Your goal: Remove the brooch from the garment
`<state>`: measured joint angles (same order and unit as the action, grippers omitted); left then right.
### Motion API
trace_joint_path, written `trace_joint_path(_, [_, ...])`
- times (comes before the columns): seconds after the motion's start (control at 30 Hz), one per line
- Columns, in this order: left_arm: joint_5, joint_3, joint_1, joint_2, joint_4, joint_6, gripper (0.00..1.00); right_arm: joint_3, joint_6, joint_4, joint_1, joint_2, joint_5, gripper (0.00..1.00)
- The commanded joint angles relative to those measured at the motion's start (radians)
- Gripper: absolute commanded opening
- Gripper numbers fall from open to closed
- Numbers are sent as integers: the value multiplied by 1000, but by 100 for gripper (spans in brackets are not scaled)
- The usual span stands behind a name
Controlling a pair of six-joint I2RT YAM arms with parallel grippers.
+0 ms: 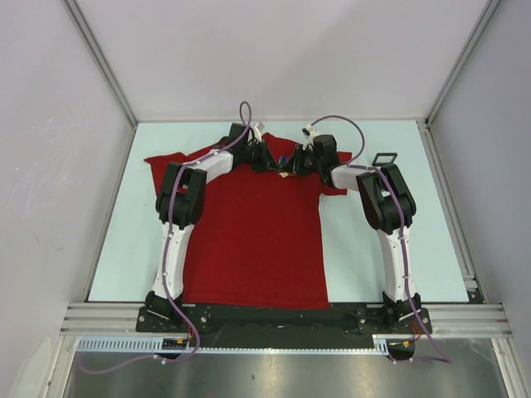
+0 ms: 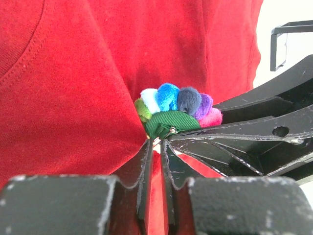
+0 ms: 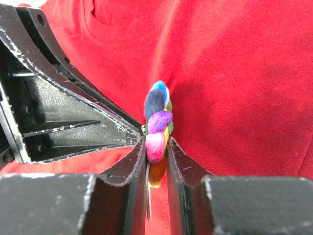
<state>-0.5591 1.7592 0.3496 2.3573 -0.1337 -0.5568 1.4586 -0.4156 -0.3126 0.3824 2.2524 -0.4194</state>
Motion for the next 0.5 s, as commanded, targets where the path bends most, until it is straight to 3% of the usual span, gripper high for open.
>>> trace_joint_path(0.0, [-24,59,12,20,-10,14,15,2,11,-95,26,-1,-102,0])
trace_joint_path(0.47, [5,155,17,79,-109,17,10,-32,49,-152,46,-25,-133,0])
